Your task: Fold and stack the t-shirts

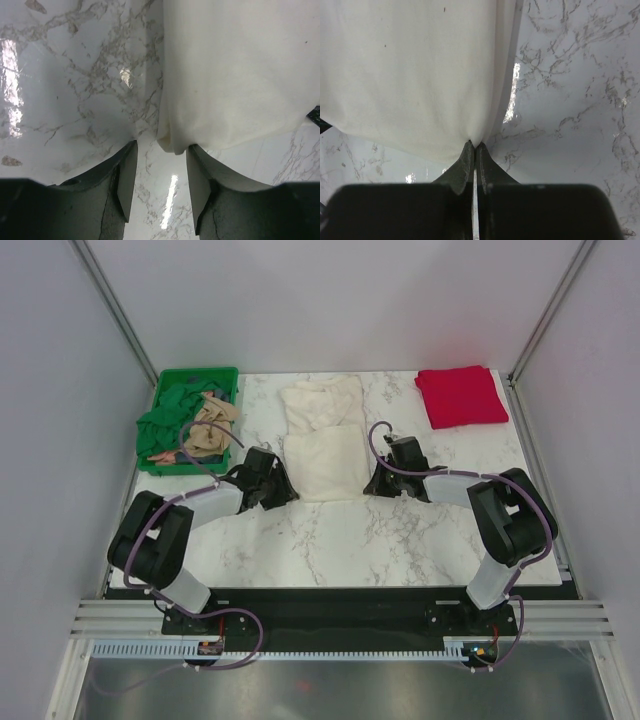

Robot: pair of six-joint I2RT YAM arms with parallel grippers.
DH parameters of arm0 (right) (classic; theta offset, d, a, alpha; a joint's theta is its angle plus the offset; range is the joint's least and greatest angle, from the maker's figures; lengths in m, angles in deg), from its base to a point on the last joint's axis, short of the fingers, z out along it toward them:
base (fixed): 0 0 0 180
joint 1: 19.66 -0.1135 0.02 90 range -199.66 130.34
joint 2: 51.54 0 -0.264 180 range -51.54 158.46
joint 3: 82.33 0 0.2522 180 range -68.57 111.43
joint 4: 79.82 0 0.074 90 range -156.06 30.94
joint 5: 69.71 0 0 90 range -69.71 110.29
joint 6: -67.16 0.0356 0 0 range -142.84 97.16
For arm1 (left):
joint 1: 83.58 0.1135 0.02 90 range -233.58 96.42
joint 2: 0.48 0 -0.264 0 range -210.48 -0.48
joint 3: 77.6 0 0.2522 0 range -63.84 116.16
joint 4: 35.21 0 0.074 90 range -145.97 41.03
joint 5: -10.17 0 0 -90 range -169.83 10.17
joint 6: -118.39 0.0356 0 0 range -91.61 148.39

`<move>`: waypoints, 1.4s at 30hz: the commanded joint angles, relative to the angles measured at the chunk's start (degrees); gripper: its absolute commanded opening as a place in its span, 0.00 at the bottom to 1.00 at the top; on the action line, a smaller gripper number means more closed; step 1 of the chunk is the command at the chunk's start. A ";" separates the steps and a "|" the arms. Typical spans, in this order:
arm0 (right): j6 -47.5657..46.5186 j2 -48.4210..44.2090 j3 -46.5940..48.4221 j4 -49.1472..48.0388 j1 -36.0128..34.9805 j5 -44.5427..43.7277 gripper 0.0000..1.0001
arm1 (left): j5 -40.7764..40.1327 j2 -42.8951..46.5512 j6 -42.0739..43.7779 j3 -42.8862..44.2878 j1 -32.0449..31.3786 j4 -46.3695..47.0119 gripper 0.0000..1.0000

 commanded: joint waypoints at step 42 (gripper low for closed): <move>2.37 -47.67 -3.84 38.54 -7.36 -9.78 0.00 | -15.53 36.16 -17.74 3.70 -32.39 -32.99 0.02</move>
